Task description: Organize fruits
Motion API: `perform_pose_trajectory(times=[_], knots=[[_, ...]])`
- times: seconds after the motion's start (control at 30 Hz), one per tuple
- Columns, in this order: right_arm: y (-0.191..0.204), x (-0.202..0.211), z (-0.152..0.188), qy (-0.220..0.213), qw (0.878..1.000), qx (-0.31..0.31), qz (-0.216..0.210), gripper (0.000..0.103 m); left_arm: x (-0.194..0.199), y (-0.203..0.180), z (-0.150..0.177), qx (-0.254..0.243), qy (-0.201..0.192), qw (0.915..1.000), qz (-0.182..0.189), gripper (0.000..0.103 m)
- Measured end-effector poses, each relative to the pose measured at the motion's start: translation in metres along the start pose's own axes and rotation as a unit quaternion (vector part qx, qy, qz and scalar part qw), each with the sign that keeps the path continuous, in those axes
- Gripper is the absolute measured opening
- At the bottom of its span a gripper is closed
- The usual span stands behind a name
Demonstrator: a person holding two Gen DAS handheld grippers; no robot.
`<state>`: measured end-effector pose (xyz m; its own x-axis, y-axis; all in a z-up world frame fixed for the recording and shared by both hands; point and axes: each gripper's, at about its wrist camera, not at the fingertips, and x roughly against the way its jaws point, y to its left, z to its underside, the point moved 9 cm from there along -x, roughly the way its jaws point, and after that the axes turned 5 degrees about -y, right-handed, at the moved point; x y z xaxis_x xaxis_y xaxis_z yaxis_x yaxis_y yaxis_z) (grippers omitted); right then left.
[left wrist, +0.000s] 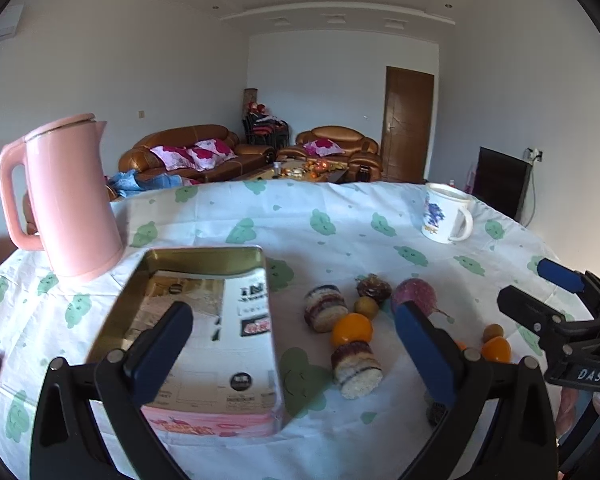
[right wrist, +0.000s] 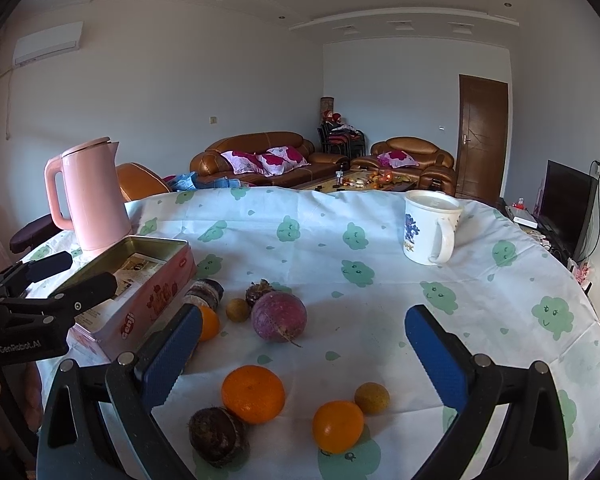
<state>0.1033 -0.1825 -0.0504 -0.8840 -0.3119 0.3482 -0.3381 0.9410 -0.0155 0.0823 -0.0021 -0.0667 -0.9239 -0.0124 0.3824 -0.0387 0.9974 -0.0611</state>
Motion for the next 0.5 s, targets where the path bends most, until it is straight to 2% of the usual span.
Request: perform_pose_trajectory(times=[0.13,0.4,0.5], knots=[[-0.013,0.004,0.017,0.013,1.0,-0.001,0.024,0.102,-0.002,-0.018,0.015,-0.001,0.018,0.9995,0.027,0.103],[-0.041,0.01,0.051,0.037,0.998,-0.018,0.038,0.102,-0.008,-0.068,0.043,-0.026,0.059,0.9946,0.082,0.101],[-0.046,0.008,0.06,0.046,0.998,-0.027,0.034,0.102,-0.007,-0.085,0.049,-0.033,0.073,0.9913,0.105,0.094]])
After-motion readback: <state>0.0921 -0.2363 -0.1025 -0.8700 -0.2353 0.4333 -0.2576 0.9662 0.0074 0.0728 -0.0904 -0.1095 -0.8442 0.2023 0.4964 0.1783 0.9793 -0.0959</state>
